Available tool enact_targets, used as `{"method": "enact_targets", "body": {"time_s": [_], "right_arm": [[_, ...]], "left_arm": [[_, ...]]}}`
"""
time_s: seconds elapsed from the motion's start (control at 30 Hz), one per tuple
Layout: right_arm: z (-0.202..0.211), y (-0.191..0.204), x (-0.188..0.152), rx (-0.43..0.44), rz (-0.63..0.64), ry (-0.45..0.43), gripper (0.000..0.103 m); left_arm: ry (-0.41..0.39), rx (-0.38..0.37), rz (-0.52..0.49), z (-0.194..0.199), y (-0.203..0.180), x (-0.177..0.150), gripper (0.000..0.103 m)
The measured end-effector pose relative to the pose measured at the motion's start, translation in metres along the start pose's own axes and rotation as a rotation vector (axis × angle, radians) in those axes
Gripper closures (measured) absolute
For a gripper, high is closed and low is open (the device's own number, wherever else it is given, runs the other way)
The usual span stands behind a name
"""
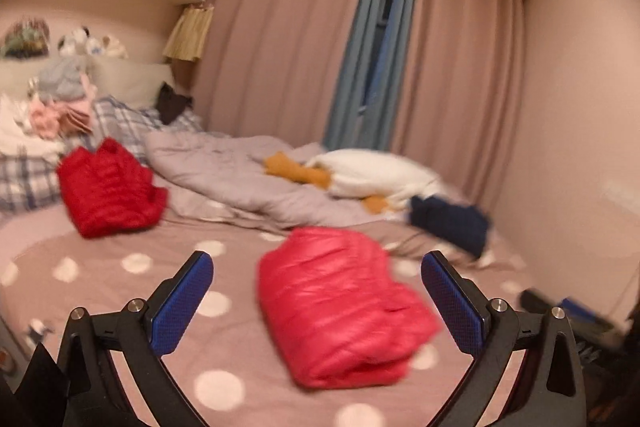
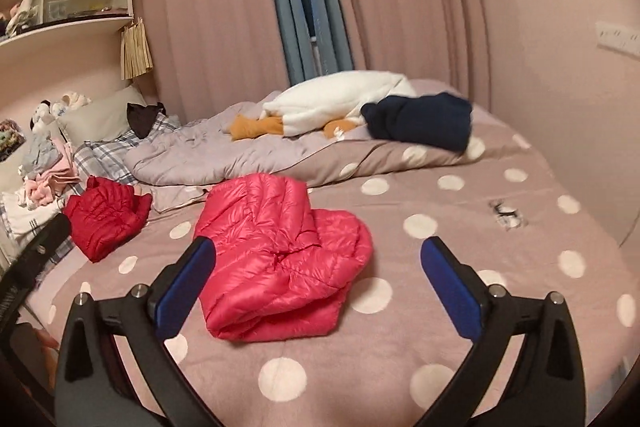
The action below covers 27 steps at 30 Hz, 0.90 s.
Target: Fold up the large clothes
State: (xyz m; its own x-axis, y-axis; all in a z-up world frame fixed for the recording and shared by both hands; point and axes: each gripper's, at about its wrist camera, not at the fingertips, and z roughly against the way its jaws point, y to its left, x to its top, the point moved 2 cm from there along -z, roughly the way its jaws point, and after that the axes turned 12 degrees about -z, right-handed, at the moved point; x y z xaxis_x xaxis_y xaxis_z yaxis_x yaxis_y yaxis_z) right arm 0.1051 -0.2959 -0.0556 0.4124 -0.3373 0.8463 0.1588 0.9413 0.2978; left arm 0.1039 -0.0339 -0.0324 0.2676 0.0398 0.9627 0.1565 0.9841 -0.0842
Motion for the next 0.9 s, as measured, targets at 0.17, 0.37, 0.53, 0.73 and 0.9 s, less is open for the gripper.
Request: {"method": "enact_targets", "body": {"time_s": [0.17, 0.37, 0.53, 0.73, 0.9], "right_arm": [[0.031, 0.009, -0.006, 0.028, 0.036, -0.042, 0.000], [0.052, 0.016, -0.007, -0.007, 0.047, -0.146, 0.000], [0.056, 0.022, -0.010, -0.032, 0.088, -0.154, 0.000], [0.056, 0.018, -0.008, -0.018, 0.043, -0.152, 0.000], [0.056, 0.017, -0.009, -0.033, 0.039, -0.149, 0.000]], "left_arm": [[-0.044, 0.070, 0.033, 0.021, 0.004, 0.004, 0.000], [-0.039, 0.057, 0.056, 0.027, 0.007, 0.003, 0.000], [-0.046, 0.114, 0.038, 0.028, 0.004, -0.001, 0.000], [-0.028, 0.179, -0.003, 0.023, 0.001, -0.005, 0.000], [-0.014, 0.159, -0.007, 0.020, -0.001, -0.007, 0.000]]}}
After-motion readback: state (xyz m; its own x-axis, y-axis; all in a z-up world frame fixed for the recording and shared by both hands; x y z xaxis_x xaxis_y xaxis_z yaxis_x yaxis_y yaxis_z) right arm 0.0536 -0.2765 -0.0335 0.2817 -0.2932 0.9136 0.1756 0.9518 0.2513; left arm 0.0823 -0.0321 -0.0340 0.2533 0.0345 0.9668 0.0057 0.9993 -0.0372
